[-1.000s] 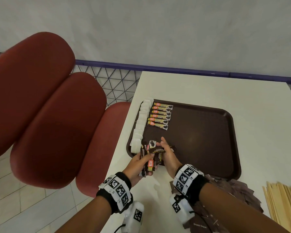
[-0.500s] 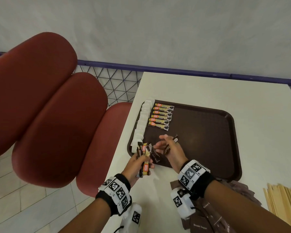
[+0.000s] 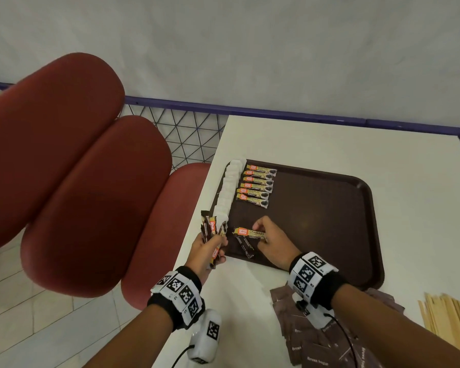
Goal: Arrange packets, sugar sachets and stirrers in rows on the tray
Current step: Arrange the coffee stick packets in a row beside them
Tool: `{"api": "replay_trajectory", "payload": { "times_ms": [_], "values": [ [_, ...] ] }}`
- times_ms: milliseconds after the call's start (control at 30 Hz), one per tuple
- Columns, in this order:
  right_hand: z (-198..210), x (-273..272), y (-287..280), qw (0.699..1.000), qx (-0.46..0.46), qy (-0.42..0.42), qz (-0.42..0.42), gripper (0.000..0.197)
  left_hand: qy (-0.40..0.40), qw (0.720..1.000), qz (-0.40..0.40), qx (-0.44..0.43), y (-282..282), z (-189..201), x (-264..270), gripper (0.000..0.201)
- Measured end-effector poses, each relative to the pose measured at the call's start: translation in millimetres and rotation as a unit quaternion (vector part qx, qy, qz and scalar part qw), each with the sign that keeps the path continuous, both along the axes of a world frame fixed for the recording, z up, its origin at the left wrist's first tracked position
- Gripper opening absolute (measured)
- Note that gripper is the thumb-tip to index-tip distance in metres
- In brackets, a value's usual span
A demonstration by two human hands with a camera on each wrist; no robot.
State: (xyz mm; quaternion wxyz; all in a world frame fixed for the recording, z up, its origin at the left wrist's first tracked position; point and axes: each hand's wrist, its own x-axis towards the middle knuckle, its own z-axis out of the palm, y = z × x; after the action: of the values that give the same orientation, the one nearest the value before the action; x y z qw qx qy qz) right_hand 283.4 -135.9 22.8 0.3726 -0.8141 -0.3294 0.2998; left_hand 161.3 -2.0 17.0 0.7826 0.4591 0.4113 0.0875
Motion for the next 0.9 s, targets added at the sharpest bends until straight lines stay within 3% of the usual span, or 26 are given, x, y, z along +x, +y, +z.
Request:
{"api": "replay_trajectory", "payload": {
  "times_ms": [300,667,900],
  "values": [
    [-4,3,-5,0.998,0.063,-0.010,-0.008,0.033,0.013,0.996,-0.009,0.088,2,-8,13,0.044],
    [-10,21,1,0.997,0.026,-0.052,-0.052,0.029,-0.002,0.995,0.020,0.096,7,-6,24,0.038],
    [-23,47,16,0.986,-0.041,-0.109,-0.116,0.026,-0.012,0.996,0.047,0.077,12,-5,19,0.016]
  ]
}}
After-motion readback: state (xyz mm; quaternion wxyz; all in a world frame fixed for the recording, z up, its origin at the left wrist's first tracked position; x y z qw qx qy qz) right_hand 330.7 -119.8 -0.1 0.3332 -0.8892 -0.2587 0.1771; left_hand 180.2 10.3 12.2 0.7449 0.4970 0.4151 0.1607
